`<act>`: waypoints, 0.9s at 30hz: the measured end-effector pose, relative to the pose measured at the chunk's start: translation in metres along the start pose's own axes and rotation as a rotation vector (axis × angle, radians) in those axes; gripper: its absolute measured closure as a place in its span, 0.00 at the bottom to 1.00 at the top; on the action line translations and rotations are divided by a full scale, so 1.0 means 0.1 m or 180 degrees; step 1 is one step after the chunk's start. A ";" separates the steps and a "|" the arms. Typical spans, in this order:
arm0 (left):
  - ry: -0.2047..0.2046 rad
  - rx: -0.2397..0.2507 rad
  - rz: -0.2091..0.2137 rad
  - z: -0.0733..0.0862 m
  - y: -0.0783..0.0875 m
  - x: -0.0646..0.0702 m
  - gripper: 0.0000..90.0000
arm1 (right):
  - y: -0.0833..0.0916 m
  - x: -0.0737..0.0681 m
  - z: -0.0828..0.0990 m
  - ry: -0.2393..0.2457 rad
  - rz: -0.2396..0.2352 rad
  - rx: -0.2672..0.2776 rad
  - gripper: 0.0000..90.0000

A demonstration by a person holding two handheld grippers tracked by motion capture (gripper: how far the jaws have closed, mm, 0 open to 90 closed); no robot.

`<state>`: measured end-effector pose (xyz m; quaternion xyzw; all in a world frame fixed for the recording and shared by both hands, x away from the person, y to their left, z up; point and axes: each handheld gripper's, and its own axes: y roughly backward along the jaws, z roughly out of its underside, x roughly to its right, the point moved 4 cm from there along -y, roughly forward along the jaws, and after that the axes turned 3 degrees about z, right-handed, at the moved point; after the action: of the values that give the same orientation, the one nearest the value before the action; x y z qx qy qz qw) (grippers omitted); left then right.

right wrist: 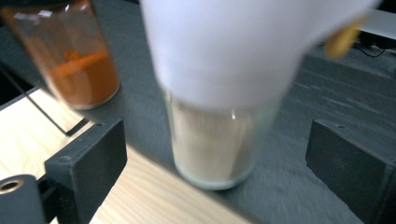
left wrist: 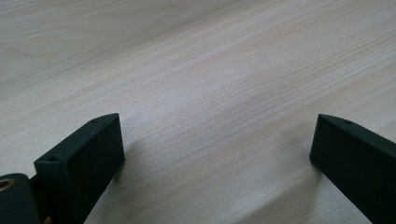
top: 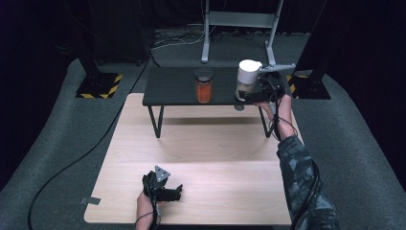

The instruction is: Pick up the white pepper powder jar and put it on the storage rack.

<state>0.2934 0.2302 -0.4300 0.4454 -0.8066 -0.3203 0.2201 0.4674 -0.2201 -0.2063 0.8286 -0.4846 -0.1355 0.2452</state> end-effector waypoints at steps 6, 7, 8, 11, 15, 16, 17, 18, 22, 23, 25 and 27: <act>0.0002 0.0001 -0.0002 0.00 0.00 0.00 0.03 | 0.22 0.03 0.33 -0.0005 -0.0024 0.0039 0.03; 0.0000 0.0000 -0.0002 0.00 0.00 0.00 0.03 | 0.24 0.03 0.40 -0.0002 -0.0018 0.0029 0.03; 0.0001 0.0000 -0.0002 0.00 0.00 0.00 0.03 | 0.26 0.03 0.48 -0.0006 -0.0009 0.0013 0.02; -0.0002 -0.0001 -0.0002 0.00 0.00 0.00 0.03 | 0.30 0.04 0.70 -0.0035 0.0023 -0.0040 0.02; -0.0001 0.0000 -0.0002 0.00 0.00 0.00 0.03 | 0.33 0.07 1.07 -0.0127 0.0051 -0.0107 0.02; -0.0001 0.0000 -0.0002 0.00 0.00 0.00 0.03 | 0.34 0.07 1.13 -0.0137 0.0062 -0.0125 0.02; 0.0001 0.0000 -0.0002 0.00 0.00 0.00 0.03 | 0.35 0.07 1.22 -0.0152 0.0062 -0.0136 0.02; 0.0000 0.0000 -0.0001 0.00 0.00 0.00 0.03 | 0.36 0.07 1.33 -0.0178 0.0040 -0.0138 0.02; 0.0001 0.0001 -0.0001 0.00 0.00 0.00 0.03 | 0.36 0.03 1.73 -0.0277 0.0025 -0.0178 0.01; 0.0000 0.0000 -0.0001 0.00 0.00 0.00 0.03 | 0.36 0.00 1.85 -0.0285 0.0042 -0.0209 0.00; 0.0000 0.0000 -0.0001 0.00 0.00 0.00 0.03 | 0.36 -0.03 2.03 -0.0316 0.0059 -0.0238 0.00; 0.0000 0.0000 -0.0001 0.00 0.00 0.00 0.03 | 0.35 -0.05 2.23 -0.0387 0.0100 -0.0273 0.00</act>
<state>0.2934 0.2300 -0.4300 0.4456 -0.8065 -0.3204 0.2200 0.3357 -0.2910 -0.3750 0.7999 -0.5054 -0.2023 0.2527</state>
